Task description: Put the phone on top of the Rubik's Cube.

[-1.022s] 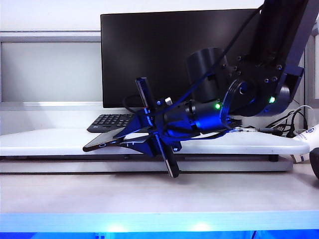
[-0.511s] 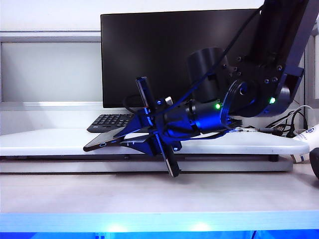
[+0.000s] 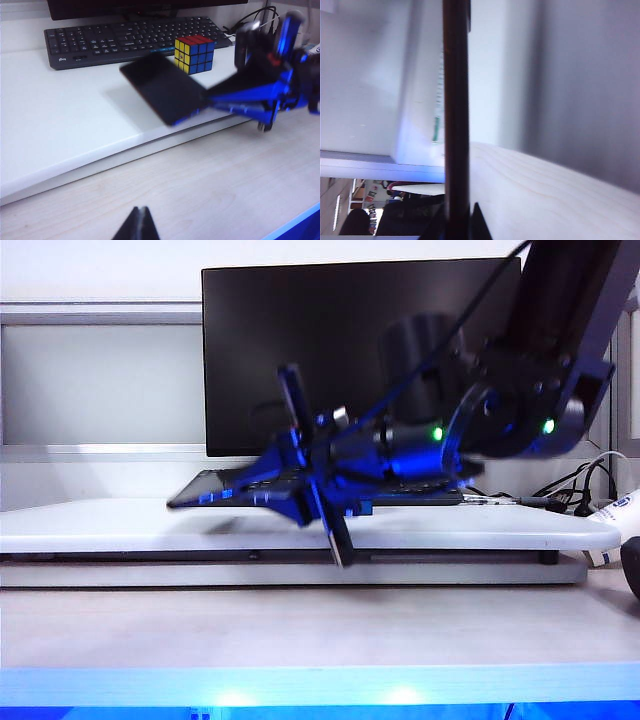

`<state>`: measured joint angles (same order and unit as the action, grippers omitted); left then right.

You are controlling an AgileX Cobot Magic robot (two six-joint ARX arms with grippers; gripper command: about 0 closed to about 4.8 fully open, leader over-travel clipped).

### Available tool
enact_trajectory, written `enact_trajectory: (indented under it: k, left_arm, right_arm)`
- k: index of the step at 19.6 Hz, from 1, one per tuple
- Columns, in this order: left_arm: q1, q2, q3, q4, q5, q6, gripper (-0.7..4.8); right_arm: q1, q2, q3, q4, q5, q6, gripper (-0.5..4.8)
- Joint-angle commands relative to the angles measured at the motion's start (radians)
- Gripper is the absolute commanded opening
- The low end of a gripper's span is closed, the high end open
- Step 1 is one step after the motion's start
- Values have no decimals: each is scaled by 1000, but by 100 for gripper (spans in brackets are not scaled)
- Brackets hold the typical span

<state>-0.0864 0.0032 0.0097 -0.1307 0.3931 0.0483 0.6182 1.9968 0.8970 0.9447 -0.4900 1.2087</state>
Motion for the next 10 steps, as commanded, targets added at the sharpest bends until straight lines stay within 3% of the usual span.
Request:
enact_trajectory:
  k: [1, 10]
  left_arm:
    - [1, 0, 0, -20, 12, -3, -5]
    - [1, 0, 0, -20, 11, -3, -6]
  right_arm:
    - [-5, -50, 6, 56, -2, -5, -9]
    - [-108, -146, 5, 37, -17, -11, -9]
